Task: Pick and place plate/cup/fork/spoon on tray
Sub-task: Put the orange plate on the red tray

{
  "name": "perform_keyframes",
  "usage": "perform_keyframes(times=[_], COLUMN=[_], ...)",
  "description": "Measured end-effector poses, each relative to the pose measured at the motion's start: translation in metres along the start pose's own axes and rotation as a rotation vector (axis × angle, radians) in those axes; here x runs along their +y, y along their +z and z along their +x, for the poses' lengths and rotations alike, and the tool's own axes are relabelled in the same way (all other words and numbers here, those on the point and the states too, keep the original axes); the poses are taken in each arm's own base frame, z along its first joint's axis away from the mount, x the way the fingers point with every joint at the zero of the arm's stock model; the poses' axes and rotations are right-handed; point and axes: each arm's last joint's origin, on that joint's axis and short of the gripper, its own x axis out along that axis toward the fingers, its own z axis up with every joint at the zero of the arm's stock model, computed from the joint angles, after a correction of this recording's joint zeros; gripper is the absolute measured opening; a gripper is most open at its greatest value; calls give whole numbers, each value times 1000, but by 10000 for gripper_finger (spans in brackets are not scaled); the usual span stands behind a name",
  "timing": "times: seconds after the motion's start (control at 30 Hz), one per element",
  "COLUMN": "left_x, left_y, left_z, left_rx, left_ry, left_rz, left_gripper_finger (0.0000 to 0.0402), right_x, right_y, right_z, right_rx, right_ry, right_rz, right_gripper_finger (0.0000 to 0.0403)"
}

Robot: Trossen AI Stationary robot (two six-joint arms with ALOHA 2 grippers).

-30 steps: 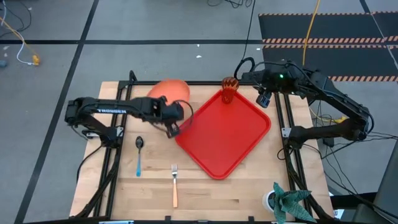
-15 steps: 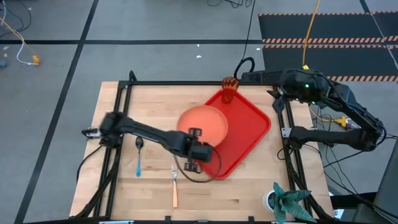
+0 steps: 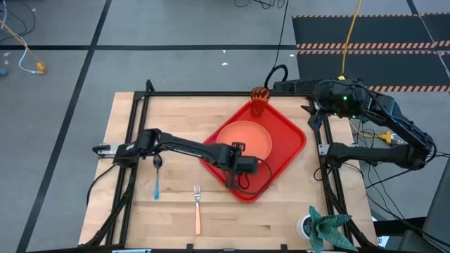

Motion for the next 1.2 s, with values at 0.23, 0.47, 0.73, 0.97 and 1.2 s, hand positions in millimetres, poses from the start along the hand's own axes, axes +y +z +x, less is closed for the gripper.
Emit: perform_keyframes(times=[0.23,0.47,0.73,0.97,1.2], left_x=[-8,-17,-24,-11,-9], left_y=[2,7,11,4,2], left_z=[11,6,2,4,5], left_rx=[-14,-71,-101,-29,-5], left_ry=[-41,-80,-59,5,4], left_rz=[-11,-23,24,-11,-17], left_gripper_finger=[26,21,102,155,156], right_x=[4,6,6,6,6], right_y=[1,1,1,-2,-3], right_z=[1,1,1,1,1], right_rx=[5,2,2,27,43], right_ry=[24,38,40,41,42], right_rz=[1,17,25,32,31], right_gripper_finger=[165,165,165,165,165])
